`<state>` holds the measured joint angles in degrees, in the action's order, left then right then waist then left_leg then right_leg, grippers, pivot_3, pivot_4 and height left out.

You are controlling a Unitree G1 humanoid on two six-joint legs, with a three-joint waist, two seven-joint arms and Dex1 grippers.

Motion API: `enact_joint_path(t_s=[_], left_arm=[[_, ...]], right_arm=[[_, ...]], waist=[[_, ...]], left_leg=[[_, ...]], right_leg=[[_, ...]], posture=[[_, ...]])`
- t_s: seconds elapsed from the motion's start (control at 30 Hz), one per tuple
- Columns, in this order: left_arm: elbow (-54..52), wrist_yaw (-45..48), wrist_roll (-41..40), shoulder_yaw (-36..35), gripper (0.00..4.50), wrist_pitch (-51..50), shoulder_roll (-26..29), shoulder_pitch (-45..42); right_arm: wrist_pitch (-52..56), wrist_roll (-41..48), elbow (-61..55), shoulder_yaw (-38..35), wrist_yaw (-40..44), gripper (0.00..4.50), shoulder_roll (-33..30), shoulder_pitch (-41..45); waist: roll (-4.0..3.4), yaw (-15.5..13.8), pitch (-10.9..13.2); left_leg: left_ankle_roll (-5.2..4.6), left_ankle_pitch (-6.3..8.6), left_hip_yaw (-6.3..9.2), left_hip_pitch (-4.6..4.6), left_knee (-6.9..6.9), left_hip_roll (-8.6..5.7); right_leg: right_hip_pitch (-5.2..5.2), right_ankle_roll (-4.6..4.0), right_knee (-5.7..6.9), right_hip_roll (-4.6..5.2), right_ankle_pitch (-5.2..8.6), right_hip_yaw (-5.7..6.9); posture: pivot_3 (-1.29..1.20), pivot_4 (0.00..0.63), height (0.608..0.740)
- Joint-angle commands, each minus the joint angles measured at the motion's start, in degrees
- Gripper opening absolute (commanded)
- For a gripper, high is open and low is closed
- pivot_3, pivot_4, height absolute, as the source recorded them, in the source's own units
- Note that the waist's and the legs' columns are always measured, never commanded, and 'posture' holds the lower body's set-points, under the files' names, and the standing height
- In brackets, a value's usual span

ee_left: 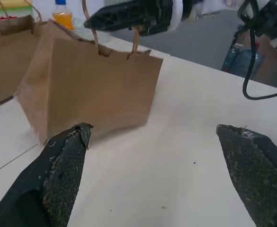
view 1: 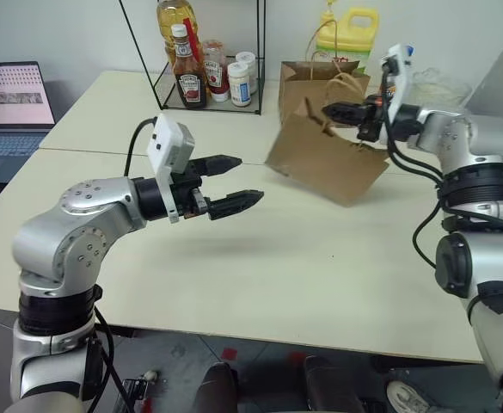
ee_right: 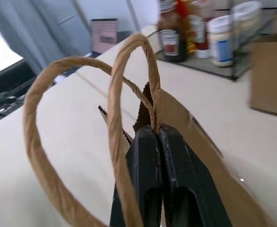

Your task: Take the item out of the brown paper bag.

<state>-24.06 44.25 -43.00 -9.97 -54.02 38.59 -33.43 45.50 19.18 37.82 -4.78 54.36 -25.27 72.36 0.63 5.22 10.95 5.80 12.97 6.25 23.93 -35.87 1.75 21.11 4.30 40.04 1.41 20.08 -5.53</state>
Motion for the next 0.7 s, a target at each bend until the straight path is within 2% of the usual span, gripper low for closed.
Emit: enact_joint_path(t_s=[0.03,0.37,0.7], left_arm=[[-3.78,-3.46,-3.07,-4.01,4.50,-1.92,0.89,0.67],[-10.55,-11.60,-8.36,-9.18,4.50,-3.77,1.31,8.67],[-11.80,-12.27,-9.48,-9.87,4.50,-2.54,4.69,14.17]], right_arm=[[-1.34,1.64,-3.32,0.97,2.77,0.05,1.32,2.31],[-13.24,-4.14,4.46,8.67,6.20,0.05,8.44,2.40],[-18.87,-7.78,9.16,11.54,9.51,0.05,11.48,2.66]], waist=[[0.00,-0.06,0.00],[0.01,-0.04,0.00],[0.02,-0.06,-0.01]], left_leg=[[0.00,0.00,-0.01,0.00,-0.08,0.00],[-0.12,0.00,0.03,-0.03,-0.18,0.00],[-0.10,-0.01,0.03,-0.06,-0.19,0.00]], right_leg=[[-0.02,0.00,0.02,0.00,0.00,-0.01],[0.10,0.02,0.43,-0.01,-0.01,0.00],[0.12,0.01,0.52,-0.02,-0.02,0.00]], posture=[[0.00,0.150,0.740],[0.00,0.150,0.740],[0.00,0.150,0.740]])
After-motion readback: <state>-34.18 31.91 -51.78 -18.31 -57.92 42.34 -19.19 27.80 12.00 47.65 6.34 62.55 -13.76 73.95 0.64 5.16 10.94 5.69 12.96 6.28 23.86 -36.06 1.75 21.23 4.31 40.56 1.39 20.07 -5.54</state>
